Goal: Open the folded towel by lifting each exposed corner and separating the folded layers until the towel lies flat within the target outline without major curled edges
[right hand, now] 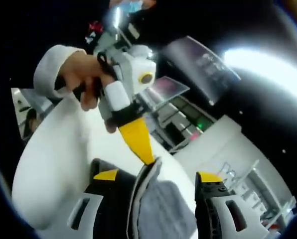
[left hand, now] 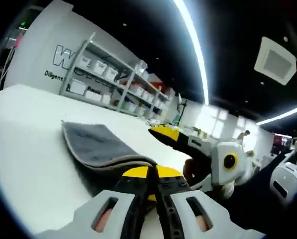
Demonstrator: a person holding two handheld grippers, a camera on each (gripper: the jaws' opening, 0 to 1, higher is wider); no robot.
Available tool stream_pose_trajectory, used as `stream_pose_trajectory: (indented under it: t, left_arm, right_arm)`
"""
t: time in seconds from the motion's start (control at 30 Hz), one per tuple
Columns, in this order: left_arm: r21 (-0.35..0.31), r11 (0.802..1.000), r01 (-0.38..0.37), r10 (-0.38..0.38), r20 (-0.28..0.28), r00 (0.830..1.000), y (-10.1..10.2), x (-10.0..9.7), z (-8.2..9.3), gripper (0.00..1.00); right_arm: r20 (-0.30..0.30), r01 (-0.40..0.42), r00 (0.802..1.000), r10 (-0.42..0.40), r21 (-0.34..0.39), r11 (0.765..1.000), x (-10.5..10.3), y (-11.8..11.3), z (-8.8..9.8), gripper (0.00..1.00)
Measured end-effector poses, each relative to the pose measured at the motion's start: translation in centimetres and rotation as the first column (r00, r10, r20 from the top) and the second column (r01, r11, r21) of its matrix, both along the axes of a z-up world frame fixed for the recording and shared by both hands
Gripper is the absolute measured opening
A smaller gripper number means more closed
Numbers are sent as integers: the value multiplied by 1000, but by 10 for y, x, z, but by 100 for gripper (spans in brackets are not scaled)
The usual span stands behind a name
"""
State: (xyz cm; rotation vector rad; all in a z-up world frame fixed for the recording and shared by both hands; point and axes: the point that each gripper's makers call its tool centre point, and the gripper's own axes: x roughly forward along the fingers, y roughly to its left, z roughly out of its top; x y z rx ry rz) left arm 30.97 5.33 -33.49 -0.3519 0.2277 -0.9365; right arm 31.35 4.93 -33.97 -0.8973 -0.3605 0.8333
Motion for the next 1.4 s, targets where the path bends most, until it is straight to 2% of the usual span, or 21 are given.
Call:
stream_pose_trajectory:
  t: [0.17,0.5,0.67,0.7,0.73,0.77,0.8,0.93,1.17,1.4]
  left_arm:
    - [-17,1000,2,-3,-14,1000,-3,-1,0,3]
    - [-53,998,16,-18,-33,999,-3,-1,2,3]
    - [-79,996,31,-35,-44,998,-5,-4,4,3]
    - [-80,996,32,-35,-44,998,-5,-4,3,3]
    - [-71,997,34,-37,-41,999,-5,-4,2,3]
    - [-46,998,32,-33,-26,999,-5,-3,-1,3]
    - [-30,999,33,-33,-7,999,-5,-3,-2,3]
    - [-5,999,52,-52,23,998,-6,-6,-1,4]
    - [41,998,54,-56,37,998,-3,-4,-6,4]
    - [94,995,21,-26,45,999,3,0,-12,4]
  right_arm:
    - [23,54,998,-53,-19,998,8,-1,-5,50]
    - [-12,56,998,-56,-1,998,11,-2,-14,34]
    - [-36,55,998,-54,24,998,10,-4,-13,13]
    - [-52,51,997,-49,25,998,8,-4,-15,3]
    - [-68,45,997,-43,27,999,7,-3,-16,0]
    - [-113,37,993,-32,47,998,4,-2,-18,0]
    - [-129,43,991,-35,61,997,6,-4,-17,0]
    - [-152,50,988,-36,91,995,9,-7,-13,0]
    - [-177,66,983,-44,118,991,12,-10,-12,0]
    - [-232,139,969,-90,204,969,26,-26,-4,0]
